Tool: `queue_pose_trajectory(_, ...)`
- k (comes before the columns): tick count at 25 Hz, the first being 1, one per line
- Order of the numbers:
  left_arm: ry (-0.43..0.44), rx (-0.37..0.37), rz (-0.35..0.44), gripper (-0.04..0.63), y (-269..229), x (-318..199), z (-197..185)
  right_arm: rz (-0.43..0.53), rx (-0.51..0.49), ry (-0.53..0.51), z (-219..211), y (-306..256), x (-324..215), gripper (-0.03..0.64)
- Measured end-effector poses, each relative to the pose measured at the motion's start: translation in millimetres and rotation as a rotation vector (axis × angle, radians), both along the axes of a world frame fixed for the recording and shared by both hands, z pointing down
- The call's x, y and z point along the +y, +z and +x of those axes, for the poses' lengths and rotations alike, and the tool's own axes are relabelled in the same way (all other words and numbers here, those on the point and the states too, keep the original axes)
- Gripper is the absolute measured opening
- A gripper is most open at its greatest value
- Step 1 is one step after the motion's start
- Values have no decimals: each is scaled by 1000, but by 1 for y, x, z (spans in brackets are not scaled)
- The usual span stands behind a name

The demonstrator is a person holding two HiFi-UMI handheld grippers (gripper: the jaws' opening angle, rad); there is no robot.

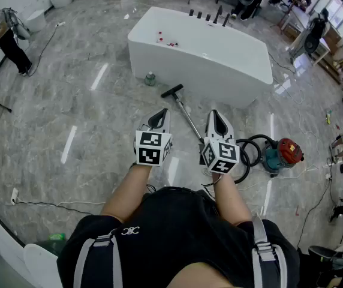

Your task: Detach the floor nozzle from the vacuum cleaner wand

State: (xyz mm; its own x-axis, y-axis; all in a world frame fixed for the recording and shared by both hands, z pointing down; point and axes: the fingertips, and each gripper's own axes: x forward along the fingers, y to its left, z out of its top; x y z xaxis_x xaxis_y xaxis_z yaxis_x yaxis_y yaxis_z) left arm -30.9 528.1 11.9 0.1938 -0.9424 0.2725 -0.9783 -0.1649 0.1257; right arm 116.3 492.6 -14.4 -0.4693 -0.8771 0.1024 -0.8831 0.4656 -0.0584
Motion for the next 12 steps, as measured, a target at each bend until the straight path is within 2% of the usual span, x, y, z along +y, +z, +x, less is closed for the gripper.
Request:
queue_pose_trajectory(6, 18, -1, -16, 9, 10, -15, -14, -40, 6, 31, -5, 16, -12, 8)
queue_pose_trajectory(12, 32, -22, -30, 9, 17, -46, -16, -72, -63, 32, -8, 22, -52, 8)
